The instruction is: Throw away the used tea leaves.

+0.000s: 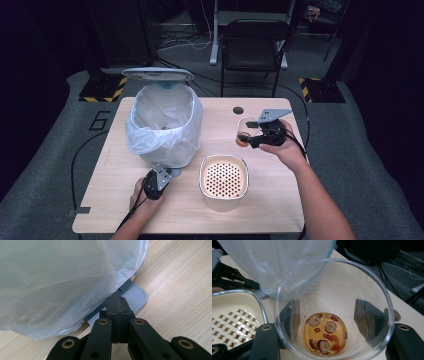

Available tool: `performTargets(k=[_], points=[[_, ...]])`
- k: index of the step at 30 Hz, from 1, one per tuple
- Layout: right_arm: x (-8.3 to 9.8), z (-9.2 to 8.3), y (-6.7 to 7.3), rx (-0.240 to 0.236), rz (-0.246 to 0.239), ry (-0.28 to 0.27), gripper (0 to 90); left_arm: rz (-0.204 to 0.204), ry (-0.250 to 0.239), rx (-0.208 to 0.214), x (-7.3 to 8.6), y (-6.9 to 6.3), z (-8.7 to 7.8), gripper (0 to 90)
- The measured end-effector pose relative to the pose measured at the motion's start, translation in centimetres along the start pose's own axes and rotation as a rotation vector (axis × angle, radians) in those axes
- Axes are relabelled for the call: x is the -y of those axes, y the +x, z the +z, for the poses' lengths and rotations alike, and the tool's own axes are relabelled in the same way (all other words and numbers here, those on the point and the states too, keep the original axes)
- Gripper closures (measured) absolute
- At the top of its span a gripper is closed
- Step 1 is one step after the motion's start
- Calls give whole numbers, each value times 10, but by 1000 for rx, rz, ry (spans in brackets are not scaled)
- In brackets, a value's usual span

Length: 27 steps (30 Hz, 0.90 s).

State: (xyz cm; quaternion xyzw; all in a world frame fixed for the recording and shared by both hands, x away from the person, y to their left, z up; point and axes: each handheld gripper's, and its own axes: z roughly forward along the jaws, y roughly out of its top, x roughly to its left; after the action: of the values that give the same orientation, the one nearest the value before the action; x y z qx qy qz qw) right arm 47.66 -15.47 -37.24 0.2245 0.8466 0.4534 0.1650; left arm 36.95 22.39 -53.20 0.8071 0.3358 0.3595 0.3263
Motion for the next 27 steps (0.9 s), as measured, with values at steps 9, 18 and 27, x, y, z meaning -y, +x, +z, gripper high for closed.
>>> performTargets(k=[9, 18, 27], points=[[-28, -2, 11, -92, -101, -40, 384, 1, 5, 5, 0, 0, 0, 900], [-38, 0, 31, -107, -228, -83, 389, 1, 2, 3, 0, 0, 0, 900], [-38, 1, 62, -4, -496, -102, 391, 3, 5, 4, 0, 0, 0, 900]])
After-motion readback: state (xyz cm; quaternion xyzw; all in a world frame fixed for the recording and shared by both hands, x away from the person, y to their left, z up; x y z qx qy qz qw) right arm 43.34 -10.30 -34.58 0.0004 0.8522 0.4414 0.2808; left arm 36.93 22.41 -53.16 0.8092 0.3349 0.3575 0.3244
